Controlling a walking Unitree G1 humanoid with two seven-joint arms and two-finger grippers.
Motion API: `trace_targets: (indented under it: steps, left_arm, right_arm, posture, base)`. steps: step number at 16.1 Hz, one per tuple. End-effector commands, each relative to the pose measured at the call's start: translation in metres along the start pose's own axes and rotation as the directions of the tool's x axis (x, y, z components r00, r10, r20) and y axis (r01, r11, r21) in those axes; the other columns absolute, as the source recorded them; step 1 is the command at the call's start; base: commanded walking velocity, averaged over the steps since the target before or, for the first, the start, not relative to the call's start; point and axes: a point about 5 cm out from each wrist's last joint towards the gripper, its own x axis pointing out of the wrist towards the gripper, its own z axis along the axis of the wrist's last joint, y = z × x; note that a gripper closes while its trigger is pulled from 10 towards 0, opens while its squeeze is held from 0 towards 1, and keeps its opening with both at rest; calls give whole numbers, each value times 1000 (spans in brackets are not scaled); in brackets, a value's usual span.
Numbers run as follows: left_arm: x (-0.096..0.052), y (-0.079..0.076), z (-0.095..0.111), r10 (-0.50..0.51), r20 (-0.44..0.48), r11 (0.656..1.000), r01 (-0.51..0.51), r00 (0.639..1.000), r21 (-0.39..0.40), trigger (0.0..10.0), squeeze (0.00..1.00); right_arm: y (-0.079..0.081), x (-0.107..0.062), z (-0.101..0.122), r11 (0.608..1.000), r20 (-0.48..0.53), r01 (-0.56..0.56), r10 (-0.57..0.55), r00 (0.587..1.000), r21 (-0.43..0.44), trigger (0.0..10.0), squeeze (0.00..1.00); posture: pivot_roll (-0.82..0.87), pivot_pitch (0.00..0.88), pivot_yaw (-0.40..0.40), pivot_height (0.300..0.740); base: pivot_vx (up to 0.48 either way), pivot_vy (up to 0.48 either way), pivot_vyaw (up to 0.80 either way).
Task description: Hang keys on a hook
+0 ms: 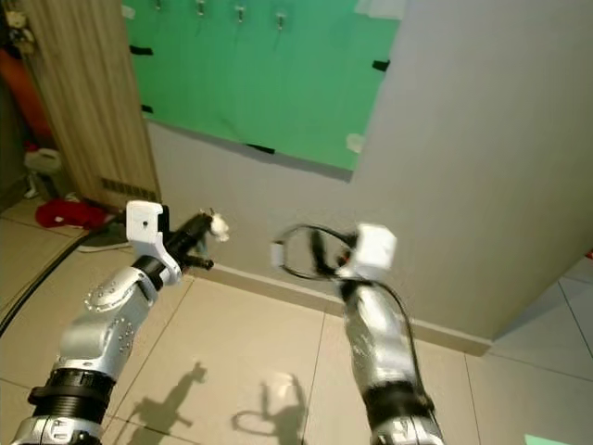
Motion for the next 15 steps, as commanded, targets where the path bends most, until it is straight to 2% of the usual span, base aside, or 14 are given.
trace_targets:
  steps: [1, 3, 4, 6, 8, 9, 10, 12, 15]
  left_arm:
    - [0, -5, 8, 23, 46, 997, -26, 999, 71, 10000, 0]
    - [-1, -1, 8, 112, 45, 990, -115, 993, 82, 10000, 0]
    - [-2, 0, 9, 143, 42, 985, -147, 989, 86, 10000, 0]
    - [-2, -3, 11, 129, 63, 980, -137, 990, 143, 10000, 0]
    - [3, -6, 12, 96, 44, 947, -105, 994, 304, 10000, 0]
    - [4, -6, 12, 93, 37, 957, -100, 995, 272, 10000, 0]
    - [4, -5, 15, 76, 43, 952, -85, 996, 294, 10000, 0]
    - [3, -6, 13, 64, 44, 962, -73, 997, 263, 10000, 0]
    - [6, -10, 16, 37, 58, 961, -52, 998, 270, 10000, 0]
  right_arm:
    - [-11, -3, 9, 997, 37, 72, -71, 997, -26, 10000, 0]
    - [-14, -6, 10, 991, 49, 119, -115, 992, -68, 10000, 0]
    - [-18, -6, 11, 967, 51, 184, -177, 983, -175, 10000, 0]
    - [-18, -6, 11, 934, 57, 232, -225, 973, -272, 10000, 0]
    - [-9, -5, 12, 943, 60, 174, -164, 985, -283, 10000, 0]
    - [-5, -4, 12, 946, 60, 147, -135, 989, -288, 10000, 0]
    - [6, -4, 15, 973, 81, 72, -55, 995, -221, 10000, 0]
    - [10, -2, 15, 970, 84, 64, -46, 995, -235, 10000, 0]
    - [12, 1, 13, 963, 72, 46, -28, 997, -265, 10000, 0]
  posture:
    - [18, 0, -59, 736]
    - [15, 0, -52, 736]
    - [15, 0, -47, 736]
    - [18, 0, -47, 736]
    - [21, 0, -50, 736]
    - [23, 0, -52, 736]
    - [25, 0, -49, 736]
    - [28, 0, -51, 736]
    - [38, 0, -53, 736]
  base:
    - [0, 0, 0]
    - [0, 0, 0]
    - [0, 0, 0]
    - [223, 0, 0]
    - [444, 0, 0]
    - [446, 0, 0]
    - [442, 0, 0]
    - [446, 0, 0]
    - [446, 0, 0]
